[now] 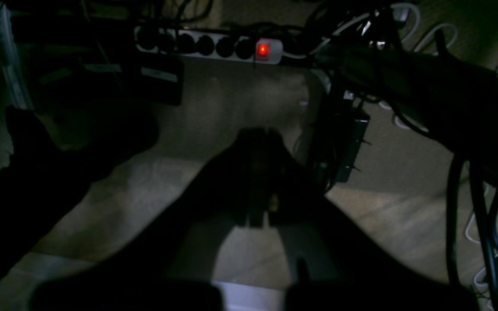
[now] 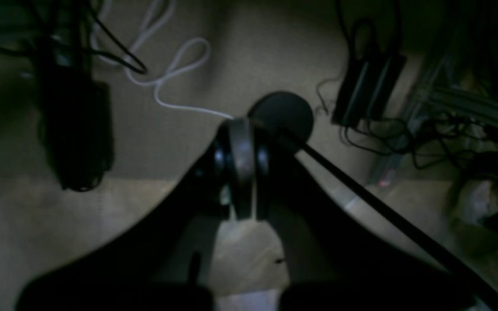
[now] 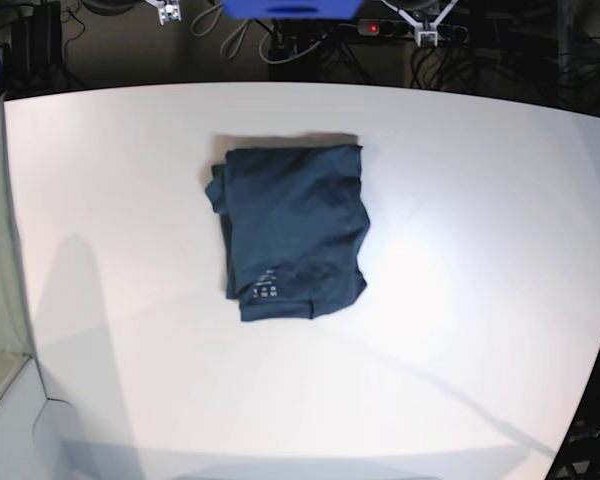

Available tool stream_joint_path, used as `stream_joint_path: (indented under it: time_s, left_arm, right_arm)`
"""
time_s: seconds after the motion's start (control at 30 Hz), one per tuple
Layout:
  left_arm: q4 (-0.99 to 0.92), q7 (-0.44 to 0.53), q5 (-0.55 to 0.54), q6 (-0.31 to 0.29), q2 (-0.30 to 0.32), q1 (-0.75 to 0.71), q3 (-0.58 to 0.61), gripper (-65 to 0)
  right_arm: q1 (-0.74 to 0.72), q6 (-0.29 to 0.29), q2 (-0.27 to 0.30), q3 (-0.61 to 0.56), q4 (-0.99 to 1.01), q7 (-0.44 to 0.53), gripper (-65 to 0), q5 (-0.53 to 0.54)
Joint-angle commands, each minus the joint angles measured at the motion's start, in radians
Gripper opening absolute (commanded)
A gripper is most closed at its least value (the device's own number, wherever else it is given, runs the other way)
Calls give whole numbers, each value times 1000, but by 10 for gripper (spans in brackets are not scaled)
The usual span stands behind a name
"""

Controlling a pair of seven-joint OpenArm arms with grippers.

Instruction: Layout the t-shirt on the table in an organized manner, then fold the t-shirt properly

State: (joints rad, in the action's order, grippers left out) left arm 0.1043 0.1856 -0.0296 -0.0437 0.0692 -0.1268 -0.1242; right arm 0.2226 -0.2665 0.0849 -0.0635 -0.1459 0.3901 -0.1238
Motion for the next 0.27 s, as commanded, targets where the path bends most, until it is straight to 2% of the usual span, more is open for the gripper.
stream_joint_path:
  time_s: [0.0,0.23]
  left_arm:
    - [2,10,0,12,4,3,2,-647]
    - [4,15,1,12,-4,2,5,-647]
  right_arm:
    - [5,-4,9,4,-1,11,-650,3]
    - [4,-4,13,6,-1,11,-650,3]
